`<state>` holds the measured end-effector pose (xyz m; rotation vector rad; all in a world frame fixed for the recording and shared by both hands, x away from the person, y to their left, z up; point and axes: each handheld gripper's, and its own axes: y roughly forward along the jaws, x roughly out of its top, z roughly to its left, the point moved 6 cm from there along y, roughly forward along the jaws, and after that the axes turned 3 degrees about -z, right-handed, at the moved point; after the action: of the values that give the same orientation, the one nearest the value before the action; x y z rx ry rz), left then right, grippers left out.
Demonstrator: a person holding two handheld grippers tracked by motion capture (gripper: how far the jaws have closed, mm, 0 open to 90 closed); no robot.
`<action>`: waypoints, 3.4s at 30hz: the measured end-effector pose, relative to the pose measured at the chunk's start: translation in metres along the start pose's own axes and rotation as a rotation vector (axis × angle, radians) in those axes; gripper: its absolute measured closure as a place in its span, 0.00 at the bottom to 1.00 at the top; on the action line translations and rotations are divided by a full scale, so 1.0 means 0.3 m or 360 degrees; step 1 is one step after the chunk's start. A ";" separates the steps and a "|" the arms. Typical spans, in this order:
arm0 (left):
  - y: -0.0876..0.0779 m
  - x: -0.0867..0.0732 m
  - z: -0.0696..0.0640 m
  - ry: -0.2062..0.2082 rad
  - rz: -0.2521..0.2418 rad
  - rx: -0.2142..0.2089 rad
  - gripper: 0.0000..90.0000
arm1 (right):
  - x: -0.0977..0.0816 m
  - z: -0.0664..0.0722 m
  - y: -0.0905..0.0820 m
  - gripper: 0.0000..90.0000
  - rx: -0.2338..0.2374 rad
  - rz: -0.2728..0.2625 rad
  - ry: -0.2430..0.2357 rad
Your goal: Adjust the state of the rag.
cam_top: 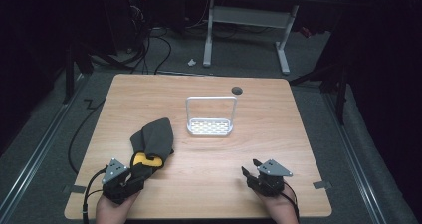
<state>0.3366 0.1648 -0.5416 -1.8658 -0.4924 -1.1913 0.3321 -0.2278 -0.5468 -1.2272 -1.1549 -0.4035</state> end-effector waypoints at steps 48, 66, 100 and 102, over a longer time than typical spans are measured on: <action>-0.012 -0.013 0.146 -0.0084 0.0013 0.0220 0.47 | -0.008 -0.007 0.005 0.53 -0.0027 0.0008 0.0016; 0.062 -0.073 -0.023 0.0016 0.0321 -0.0067 0.96 | -0.014 -0.010 0.005 0.53 -0.0038 0.0020 0.0028; 0.155 -0.047 -0.151 0.0100 0.0304 -0.0090 0.84 | 0.105 0.383 0.060 0.51 0.0340 -0.0046 -0.0201; 0.154 -0.049 -0.160 0.0148 0.0310 -0.0086 0.92 | 0.113 0.461 0.091 0.51 0.0413 -0.0020 -0.0256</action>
<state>0.3360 0.1011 -0.5658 -1.8481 -0.2231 -1.1634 0.3031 -0.0858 -0.5457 -1.0393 -1.3088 -0.1589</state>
